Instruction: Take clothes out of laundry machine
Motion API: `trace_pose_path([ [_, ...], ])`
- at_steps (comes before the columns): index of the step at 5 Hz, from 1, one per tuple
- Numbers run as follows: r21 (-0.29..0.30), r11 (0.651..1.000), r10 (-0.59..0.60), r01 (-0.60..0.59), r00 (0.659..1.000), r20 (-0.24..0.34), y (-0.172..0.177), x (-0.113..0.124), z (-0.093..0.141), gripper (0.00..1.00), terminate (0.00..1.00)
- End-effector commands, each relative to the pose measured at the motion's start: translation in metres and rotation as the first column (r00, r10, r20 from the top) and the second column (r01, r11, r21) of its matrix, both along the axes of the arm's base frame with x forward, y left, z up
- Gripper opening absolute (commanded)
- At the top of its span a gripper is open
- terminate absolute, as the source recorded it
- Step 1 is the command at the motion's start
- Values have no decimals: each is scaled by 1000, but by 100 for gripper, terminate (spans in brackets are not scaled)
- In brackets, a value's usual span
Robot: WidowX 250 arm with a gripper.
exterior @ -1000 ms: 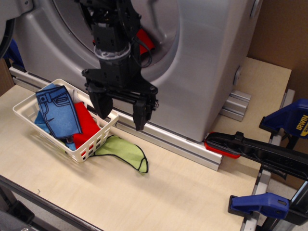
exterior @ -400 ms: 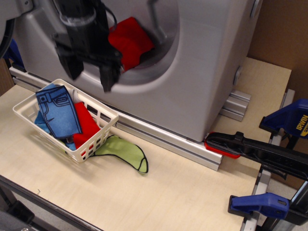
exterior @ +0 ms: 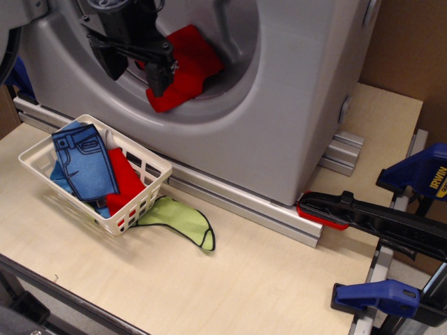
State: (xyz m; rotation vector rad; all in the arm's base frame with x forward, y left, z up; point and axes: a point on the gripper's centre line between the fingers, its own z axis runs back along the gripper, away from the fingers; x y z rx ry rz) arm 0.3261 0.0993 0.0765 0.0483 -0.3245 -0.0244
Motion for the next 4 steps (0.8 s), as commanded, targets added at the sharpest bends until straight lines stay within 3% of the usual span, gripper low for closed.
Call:
trace_pose_path([
  [1, -6, 999, -50, 51, 992, 111, 19, 33, 8, 100, 0],
  [2, -26, 996, -85, 91, 981, 175, 22, 52, 5, 100, 0],
  [4, -55, 991, -111, 118, 987, 120, 17, 70, -19, 100, 0],
])
